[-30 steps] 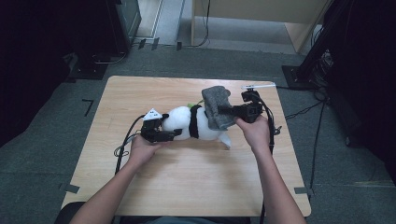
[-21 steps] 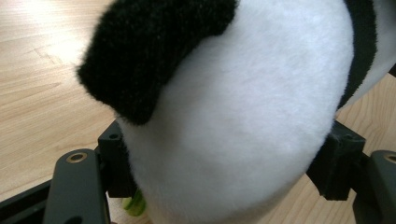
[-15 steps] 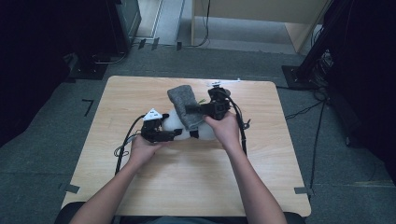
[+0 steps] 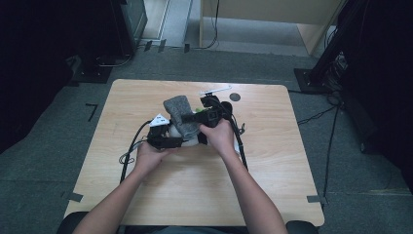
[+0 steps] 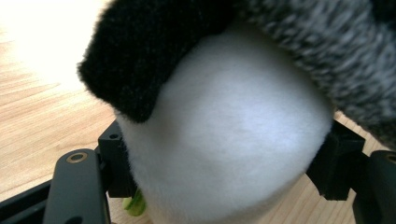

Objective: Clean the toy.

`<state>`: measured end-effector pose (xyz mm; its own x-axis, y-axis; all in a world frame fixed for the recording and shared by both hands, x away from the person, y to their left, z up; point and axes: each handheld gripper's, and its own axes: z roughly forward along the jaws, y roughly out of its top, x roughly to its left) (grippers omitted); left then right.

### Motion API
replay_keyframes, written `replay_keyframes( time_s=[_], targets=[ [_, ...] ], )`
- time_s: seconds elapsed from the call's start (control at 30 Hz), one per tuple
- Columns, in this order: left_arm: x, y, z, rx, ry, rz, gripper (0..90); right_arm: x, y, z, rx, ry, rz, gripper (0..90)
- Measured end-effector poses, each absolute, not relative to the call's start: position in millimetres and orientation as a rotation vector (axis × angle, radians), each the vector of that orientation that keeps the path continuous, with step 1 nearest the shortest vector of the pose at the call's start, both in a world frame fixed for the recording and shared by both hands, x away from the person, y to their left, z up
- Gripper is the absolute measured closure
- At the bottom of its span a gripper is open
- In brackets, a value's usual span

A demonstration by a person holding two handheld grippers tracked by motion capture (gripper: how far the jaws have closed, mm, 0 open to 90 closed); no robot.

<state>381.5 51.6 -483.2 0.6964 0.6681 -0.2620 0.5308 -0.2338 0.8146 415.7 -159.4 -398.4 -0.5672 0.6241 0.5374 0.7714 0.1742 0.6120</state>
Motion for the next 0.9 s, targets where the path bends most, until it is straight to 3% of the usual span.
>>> replay_keyframes(
  time_s=[0.6, 0.9],
  targets=[
    [383.9, 52.0, -481.6, 1.905, 0.944, 0.149, 30.2, 410.2, -230.7, -389.6, -1.533, -2.29, -1.326, 78.6],
    [384.6, 52.3, -481.6, 1.909, 0.938, 0.148, 30.2, 403.7, -291.8, -388.3, -1.685, -2.235, -1.358, 78.2]
  ],
)
